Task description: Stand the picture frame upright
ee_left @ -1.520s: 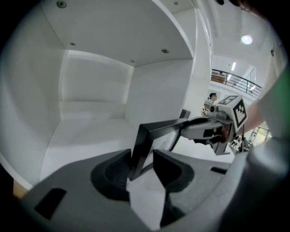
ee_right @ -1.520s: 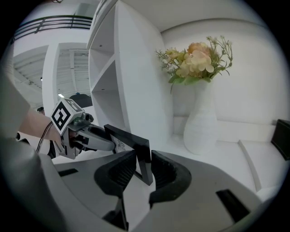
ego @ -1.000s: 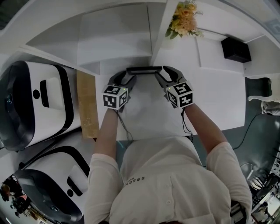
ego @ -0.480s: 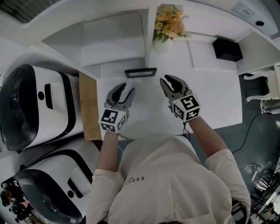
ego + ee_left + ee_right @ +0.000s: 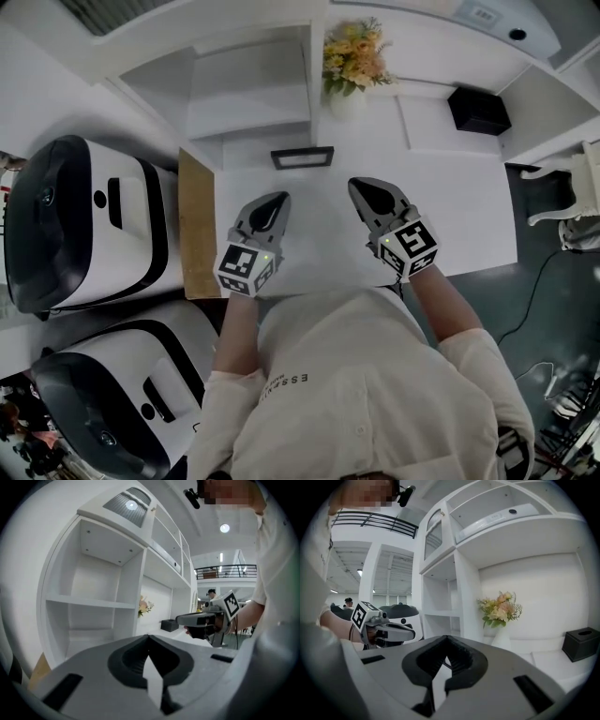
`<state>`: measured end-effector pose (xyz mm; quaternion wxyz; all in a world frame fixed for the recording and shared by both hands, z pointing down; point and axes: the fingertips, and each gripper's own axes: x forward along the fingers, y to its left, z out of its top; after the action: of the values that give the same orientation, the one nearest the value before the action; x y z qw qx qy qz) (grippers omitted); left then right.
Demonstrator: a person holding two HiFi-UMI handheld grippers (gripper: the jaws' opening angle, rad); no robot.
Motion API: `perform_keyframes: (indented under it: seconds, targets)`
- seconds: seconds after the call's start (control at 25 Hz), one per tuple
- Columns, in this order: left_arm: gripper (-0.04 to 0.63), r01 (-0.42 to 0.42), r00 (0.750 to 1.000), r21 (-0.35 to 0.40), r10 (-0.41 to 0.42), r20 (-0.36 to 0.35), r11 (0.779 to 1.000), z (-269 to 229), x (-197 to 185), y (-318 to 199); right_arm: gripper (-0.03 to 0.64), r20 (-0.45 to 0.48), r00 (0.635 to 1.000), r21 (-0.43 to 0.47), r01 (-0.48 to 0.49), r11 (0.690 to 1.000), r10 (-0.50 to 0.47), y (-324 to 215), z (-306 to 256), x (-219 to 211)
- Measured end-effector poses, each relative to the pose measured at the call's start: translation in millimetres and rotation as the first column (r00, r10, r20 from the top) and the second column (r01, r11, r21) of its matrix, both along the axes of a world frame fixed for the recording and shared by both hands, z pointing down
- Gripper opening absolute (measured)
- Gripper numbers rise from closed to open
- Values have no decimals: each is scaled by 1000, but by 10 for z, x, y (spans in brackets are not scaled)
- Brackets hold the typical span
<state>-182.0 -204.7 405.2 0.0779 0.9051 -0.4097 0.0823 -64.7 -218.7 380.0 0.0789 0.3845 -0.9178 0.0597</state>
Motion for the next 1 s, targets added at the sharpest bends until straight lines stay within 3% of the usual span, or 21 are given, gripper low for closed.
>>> perform_keyframes:
  seconds: [0.2, 0.4, 0.64, 0.88, 1.0]
  targets:
    - [2, -26, 999, 21, 27, -46, 999, -261, -23, 133, 14, 9, 1000, 38, 14, 999, -14, 161, -155, 21]
    - [2, -26, 999, 67, 28, -35, 997, -476, -44, 123, 14, 3, 999, 52, 36, 998, -37, 169, -238, 11]
    - [2, -17, 1000, 67, 17, -4, 998, -493, 6, 129, 14, 5, 998, 56, 55, 997, -55, 226, -228, -28]
    - [2, -26, 1000, 84, 24, 16, 996, -523, 49, 146, 14, 76, 996, 40, 42, 998, -45, 186, -323, 43]
    - [2, -29, 999, 82, 27, 23, 996, -508, 53, 151, 14, 48, 998, 64, 39, 997, -42, 150, -364, 84]
